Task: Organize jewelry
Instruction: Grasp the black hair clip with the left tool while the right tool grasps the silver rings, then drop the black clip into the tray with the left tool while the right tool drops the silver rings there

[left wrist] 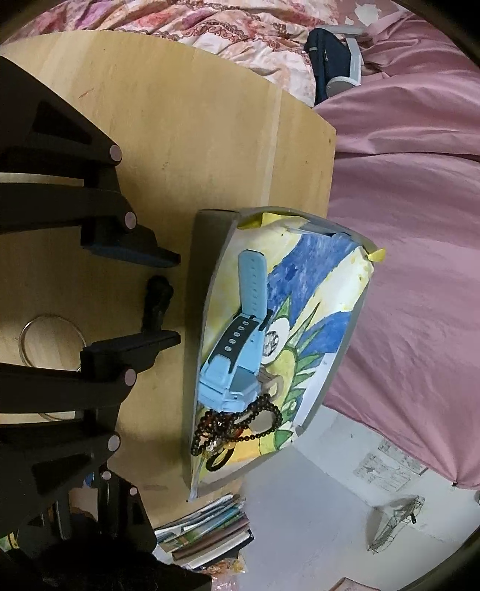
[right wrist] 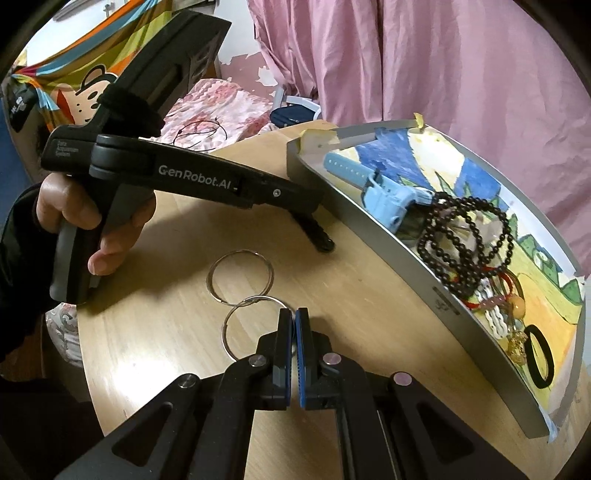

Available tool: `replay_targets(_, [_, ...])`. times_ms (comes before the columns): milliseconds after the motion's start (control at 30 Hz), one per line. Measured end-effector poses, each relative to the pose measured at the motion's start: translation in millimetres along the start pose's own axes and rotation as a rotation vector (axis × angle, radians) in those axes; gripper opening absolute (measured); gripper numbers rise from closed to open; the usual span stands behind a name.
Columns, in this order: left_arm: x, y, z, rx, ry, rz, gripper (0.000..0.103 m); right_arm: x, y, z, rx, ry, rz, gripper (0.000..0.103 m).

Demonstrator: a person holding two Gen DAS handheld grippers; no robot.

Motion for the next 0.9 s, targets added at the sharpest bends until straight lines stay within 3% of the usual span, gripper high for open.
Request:
replay_targets(33, [0.8, 0.3, 0.7, -0.002, 0.007, -0.001, 0.028, -0.7, -0.6, 0.9, 0.002, -0.001, 0.001, 0.003])
replay_targets(100, [3.6, -0.7, 2.8, 0.005, 0.030, -0.009, 0.012, -2.1, -2.0, 0.8, 0.007, -0.003, 0.005, 0.003])
replay_targets(167, [3.5, -1.9, 4.9, 0.010, 0.026, 0.001, 0.009, -3.2, -2.9, 0.9, 0.009, -0.005, 0.009, 0.003])
replay_targets(533, [-14.7, -8.1, 8.5, -0.010, -0.015, 0.030, 0.003, -18.6, -6.6, -2.3, 0.014, -0.028, 0.054, 0.003])
replay_targets(900, [-41.5, -5.5, 24.2, 0.014, -0.022, 0.091, 0.000, -54.6, -1.4, -6.5, -0.011, -0.105, 0.138, 0.003])
Point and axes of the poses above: each gripper's, at about its wrist camera, not at the fingertips, and x roughly the way its jaws point, z to its right, y to its top, the point moved 3 cm from there along x, roughly the way its jaws point, and after that the axes turned 12 degrees about y, right-handed, at the moved point
